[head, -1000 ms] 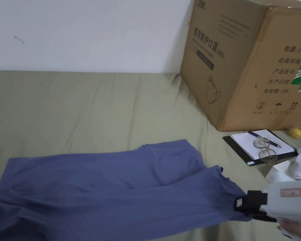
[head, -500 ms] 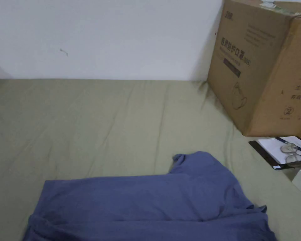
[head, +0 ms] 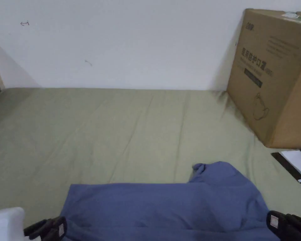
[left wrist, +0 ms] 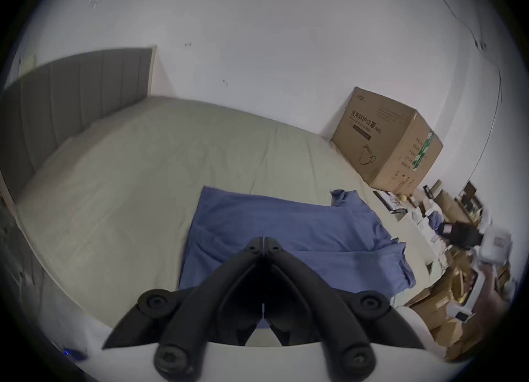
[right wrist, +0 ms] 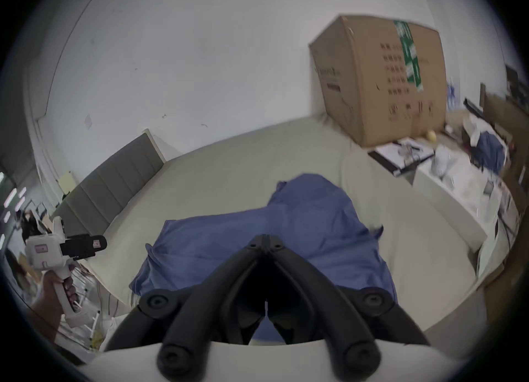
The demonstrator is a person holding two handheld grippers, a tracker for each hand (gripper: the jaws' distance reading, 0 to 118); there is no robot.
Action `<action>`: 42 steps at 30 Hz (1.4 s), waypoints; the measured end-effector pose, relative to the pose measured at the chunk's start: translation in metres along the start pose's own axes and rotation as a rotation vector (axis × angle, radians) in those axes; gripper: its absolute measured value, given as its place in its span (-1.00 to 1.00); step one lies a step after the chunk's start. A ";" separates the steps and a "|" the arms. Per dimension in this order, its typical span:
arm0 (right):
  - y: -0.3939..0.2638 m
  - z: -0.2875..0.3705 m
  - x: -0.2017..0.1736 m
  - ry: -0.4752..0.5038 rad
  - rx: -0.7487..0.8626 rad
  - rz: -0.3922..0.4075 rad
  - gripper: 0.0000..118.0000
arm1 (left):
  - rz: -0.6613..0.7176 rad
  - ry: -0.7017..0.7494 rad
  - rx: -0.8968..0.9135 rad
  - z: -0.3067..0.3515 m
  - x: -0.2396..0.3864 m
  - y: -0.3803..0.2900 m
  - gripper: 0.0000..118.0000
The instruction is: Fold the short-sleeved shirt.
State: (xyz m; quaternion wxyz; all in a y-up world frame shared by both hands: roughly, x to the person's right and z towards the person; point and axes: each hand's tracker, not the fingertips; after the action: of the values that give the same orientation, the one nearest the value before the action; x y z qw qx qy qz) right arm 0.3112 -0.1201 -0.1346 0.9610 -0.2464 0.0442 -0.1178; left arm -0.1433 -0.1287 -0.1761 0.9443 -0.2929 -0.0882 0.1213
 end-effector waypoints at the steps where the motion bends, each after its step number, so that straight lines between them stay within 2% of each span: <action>1: 0.002 -0.002 -0.006 0.020 0.004 0.005 -1.00 | -0.004 -0.009 -0.007 -0.003 0.002 0.003 -1.00; 2: 0.006 -0.004 -0.009 0.057 0.008 -0.003 -1.00 | 0.000 -0.030 -0.014 -0.006 -0.002 0.006 -1.00; 6: 0.020 -0.012 -0.012 0.026 0.049 0.033 -1.00 | 0.007 -0.021 -0.022 -0.039 -0.018 0.049 -1.00; 9: 0.025 -0.024 -0.013 0.035 0.017 0.079 -1.00 | 0.034 0.013 -0.226 -0.108 -0.048 0.096 -1.00; 12: 0.023 -0.042 -0.015 0.037 -0.041 0.117 -1.00 | 0.100 -0.044 -0.481 -0.192 -0.081 0.124 -1.00; 13: 0.022 -0.048 -0.014 0.050 -0.058 0.116 -1.00 | 0.100 -0.036 -0.512 -0.212 -0.088 0.126 -0.95; 14: 0.020 -0.055 -0.014 0.060 -0.081 0.106 -1.00 | 0.087 -0.003 -0.526 -0.231 -0.089 0.127 -0.67; 15: 0.019 -0.062 -0.014 0.067 -0.109 0.092 -1.00 | 0.043 0.036 -0.542 -0.251 -0.093 0.126 -0.11; 16: 0.017 -0.067 -0.013 0.072 -0.129 0.081 -1.00 | 0.002 0.080 -0.555 -0.268 -0.099 0.124 0.76; 17: 0.016 -0.074 -0.011 0.070 -0.143 0.068 -1.00 | -0.028 0.135 -0.580 -0.286 -0.104 0.118 1.00; 18: 0.014 -0.079 -0.010 0.069 -0.157 0.063 -1.00 | -0.042 0.184 -0.584 -0.295 -0.106 0.112 0.91; 19: 0.013 -0.084 -0.010 0.070 -0.173 0.060 -1.00 | -0.046 0.194 -0.558 -0.308 -0.109 0.113 0.91; 23: 0.005 -0.102 -0.002 0.060 -0.225 0.059 -1.00 | -0.035 0.174 -0.729 -0.342 -0.115 0.084 0.91; 24: 0.003 -0.106 -0.002 0.059 -0.241 0.058 -1.00 | -0.074 0.199 -0.744 -0.348 -0.113 0.078 0.92; 26: -0.001 -0.111 0.003 0.057 -0.262 0.055 -1.00 | -0.151 0.201 -0.708 -0.347 -0.106 0.074 0.93; 28: -0.004 -0.114 0.004 0.054 -0.276 0.051 -1.00 | -0.143 0.231 -0.684 -0.341 -0.098 0.072 0.92; 29: -0.006 -0.115 0.004 0.055 -0.280 0.047 -1.00 | -0.150 0.239 -0.652 -0.332 -0.093 0.072 0.80; 31: -0.007 -0.113 0.005 0.069 -0.264 0.030 -1.00 | -0.197 0.213 -0.616 -0.322 -0.086 0.076 0.39; 34: 0.002 -0.109 0.026 0.102 -0.155 -0.033 -1.00 | -0.235 0.174 -0.598 -0.311 -0.078 0.079 -0.84; 35: 0.012 -0.111 0.033 0.101 -0.126 -0.053 -1.00 | -0.234 0.120 -0.591 -0.308 -0.077 0.081 -0.98; 37: 0.038 -0.121 0.049 0.086 -0.095 -0.066 -1.00 | -0.284 0.131 -0.544 -0.300 -0.074 0.084 -0.98; 39: 0.070 -0.144 0.071 0.047 -0.052 -0.079 -1.00 | -0.273 0.088 -0.473 -0.287 -0.068 0.090 -0.98; 40: 0.084 -0.160 0.082 0.037 -0.077 -0.083 -1.00 | -0.259 0.085 -0.442 -0.281 -0.067 0.093 -0.98; 42: 0.113 -0.214 0.106 -0.007 -0.256 -0.121 -1.00 | -0.209 0.060 -0.391 -0.265 -0.065 0.100 -0.98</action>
State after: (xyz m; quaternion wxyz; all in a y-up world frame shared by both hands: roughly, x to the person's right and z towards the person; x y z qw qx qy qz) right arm 0.4061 -0.1489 -0.3791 0.9130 -0.3696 0.0404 -0.1682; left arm -0.1598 -0.2078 -0.4546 0.8793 -0.4629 -0.1117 -0.0052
